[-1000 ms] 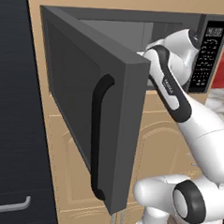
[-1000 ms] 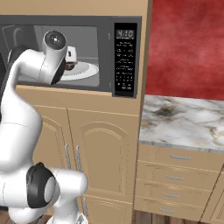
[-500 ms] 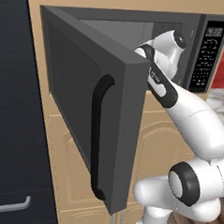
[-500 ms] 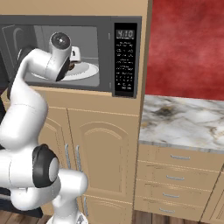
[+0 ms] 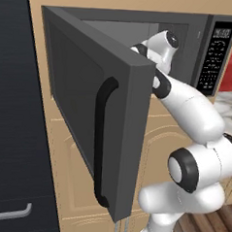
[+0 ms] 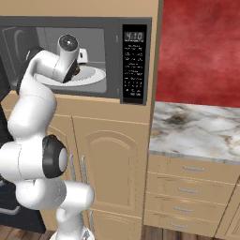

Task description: Retrieve the reheated potato from the microwave, then place the potato, cheese, and condiment on the cutting board.

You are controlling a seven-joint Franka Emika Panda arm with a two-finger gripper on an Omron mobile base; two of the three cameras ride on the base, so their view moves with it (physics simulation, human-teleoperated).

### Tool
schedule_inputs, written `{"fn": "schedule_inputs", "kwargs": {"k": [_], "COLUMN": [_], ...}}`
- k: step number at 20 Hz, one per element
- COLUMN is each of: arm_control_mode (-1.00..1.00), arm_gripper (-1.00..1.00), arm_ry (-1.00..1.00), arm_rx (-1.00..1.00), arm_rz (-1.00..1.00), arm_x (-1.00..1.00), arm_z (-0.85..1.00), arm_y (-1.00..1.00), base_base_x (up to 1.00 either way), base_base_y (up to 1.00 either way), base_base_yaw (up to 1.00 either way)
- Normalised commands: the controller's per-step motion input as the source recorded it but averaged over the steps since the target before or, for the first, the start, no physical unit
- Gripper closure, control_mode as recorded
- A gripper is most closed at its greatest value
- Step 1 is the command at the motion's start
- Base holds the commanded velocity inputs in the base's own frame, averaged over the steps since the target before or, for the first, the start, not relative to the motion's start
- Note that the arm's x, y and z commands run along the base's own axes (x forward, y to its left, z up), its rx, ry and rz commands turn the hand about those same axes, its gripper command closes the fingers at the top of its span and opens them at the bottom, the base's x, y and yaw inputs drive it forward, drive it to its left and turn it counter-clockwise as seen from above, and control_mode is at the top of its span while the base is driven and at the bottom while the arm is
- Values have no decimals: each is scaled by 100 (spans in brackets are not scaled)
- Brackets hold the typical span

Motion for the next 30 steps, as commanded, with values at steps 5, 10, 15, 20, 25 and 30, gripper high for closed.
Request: {"fn": "schedule_inputs", "kwargs": {"k": [5, 10, 15, 20, 25, 30], "arm_control_mode": [-100, -100, -100, -100, -100, -100], "arm_gripper": [-100, -100, -100, -100, -100, 100], "arm_ry": [0, 0, 0, 0, 0, 0], "arm_rx": [0, -1, -4, -3, -5, -2], "arm_rz": [1, 5, 8, 5, 4, 5], "arm_x": [50, 26, 4, 8, 14, 19], "arm_z": [-5, -13, -21, -23, -27, -24], "arm_y": [5, 1, 0, 3, 2, 7], "base_base_x": [0, 0, 0, 0, 0, 0], "base_base_y": [0, 0, 0, 0, 0, 0], "base_base_yaw": [0, 0, 0, 0, 0, 0]}}
